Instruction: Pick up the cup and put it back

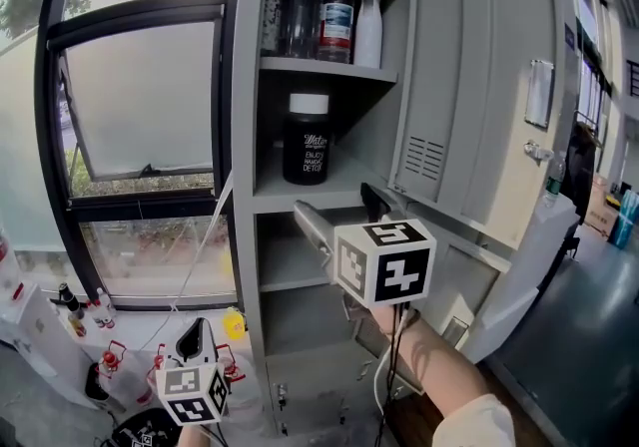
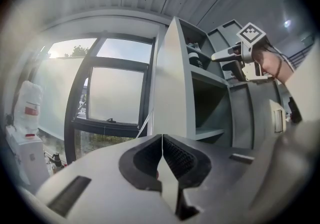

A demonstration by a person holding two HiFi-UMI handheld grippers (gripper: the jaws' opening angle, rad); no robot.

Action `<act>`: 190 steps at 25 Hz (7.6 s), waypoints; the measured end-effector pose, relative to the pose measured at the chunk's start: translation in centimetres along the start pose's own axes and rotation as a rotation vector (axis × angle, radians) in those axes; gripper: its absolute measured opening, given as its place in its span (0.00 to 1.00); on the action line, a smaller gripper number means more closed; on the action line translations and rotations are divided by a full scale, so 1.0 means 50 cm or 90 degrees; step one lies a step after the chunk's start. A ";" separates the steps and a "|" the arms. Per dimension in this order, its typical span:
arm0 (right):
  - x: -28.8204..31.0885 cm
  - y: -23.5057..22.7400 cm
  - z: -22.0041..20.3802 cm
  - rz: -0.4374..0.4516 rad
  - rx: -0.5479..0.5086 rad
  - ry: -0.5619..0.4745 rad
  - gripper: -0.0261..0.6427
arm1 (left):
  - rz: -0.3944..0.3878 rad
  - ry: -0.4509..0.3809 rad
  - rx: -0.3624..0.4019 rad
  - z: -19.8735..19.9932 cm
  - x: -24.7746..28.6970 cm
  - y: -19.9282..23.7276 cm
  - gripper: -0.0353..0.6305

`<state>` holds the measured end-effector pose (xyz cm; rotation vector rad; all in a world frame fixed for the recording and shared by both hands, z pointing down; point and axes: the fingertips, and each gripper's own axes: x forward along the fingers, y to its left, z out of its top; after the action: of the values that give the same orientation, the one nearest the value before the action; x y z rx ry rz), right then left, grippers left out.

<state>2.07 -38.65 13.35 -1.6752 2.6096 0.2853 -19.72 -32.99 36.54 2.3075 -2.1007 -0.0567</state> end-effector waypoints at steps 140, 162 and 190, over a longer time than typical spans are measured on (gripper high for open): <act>-0.039 -0.045 -0.059 0.084 0.066 0.102 0.65 | -0.109 -0.019 0.012 0.037 0.039 -0.211 0.07; -0.117 0.005 -0.241 0.068 0.090 0.118 0.65 | -0.103 -0.014 0.021 0.032 0.051 -0.204 0.07; -0.130 -0.016 -0.375 0.044 0.114 0.133 0.65 | -0.079 -0.017 0.022 0.025 0.088 -0.184 0.07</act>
<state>6.93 -36.28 32.45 -1.6388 2.7441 -0.1263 -10.20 -36.52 34.85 2.4682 -1.9847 -0.0539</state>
